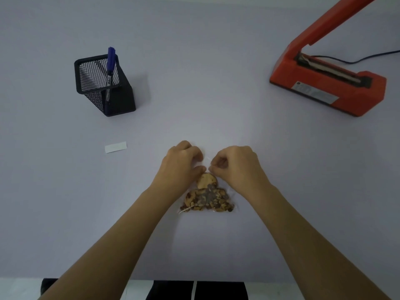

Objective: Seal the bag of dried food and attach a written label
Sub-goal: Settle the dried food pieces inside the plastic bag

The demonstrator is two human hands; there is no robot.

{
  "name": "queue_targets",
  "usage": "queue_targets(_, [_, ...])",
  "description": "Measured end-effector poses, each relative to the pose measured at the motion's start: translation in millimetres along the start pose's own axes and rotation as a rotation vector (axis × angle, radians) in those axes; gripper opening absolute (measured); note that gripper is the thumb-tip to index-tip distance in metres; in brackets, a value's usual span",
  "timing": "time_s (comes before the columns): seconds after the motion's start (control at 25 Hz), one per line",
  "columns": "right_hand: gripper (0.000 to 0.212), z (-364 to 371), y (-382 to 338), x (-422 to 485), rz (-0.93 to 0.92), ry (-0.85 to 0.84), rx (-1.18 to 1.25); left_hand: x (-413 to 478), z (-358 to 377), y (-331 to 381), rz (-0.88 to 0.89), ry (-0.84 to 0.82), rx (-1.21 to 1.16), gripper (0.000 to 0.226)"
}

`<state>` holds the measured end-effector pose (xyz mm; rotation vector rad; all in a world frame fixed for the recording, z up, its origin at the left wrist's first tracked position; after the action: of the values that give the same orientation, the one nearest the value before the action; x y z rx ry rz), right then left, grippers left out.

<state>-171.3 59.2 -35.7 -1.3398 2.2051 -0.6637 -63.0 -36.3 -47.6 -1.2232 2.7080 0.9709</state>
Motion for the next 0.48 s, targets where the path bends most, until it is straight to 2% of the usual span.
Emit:
queue_targets(0.2, [0.036, 2.8, 2.3, 0.8, -0.07, 0.02, -0.065, 1.1, -2.0, -6.1, 0.055, 0.057, 0.076, 0.047])
queue_targets(0.48, [0.057, 1.9, 5.1, 2.0, -0.037, 0.046, -0.064, 0.6, -2.0, -3.3, 0.034, 0.054, 0.112, 0.058])
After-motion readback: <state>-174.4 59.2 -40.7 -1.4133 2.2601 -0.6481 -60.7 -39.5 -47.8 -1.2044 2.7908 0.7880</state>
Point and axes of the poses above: each hand's wrist, its own x-axis towards the middle knuckle, its own z-axis out of the palm, y = z × x, the point moved 3 cm from there along x, towards the middle knuckle, and after that the axes turned 9 degrees about -z, right-handed, at the moved point
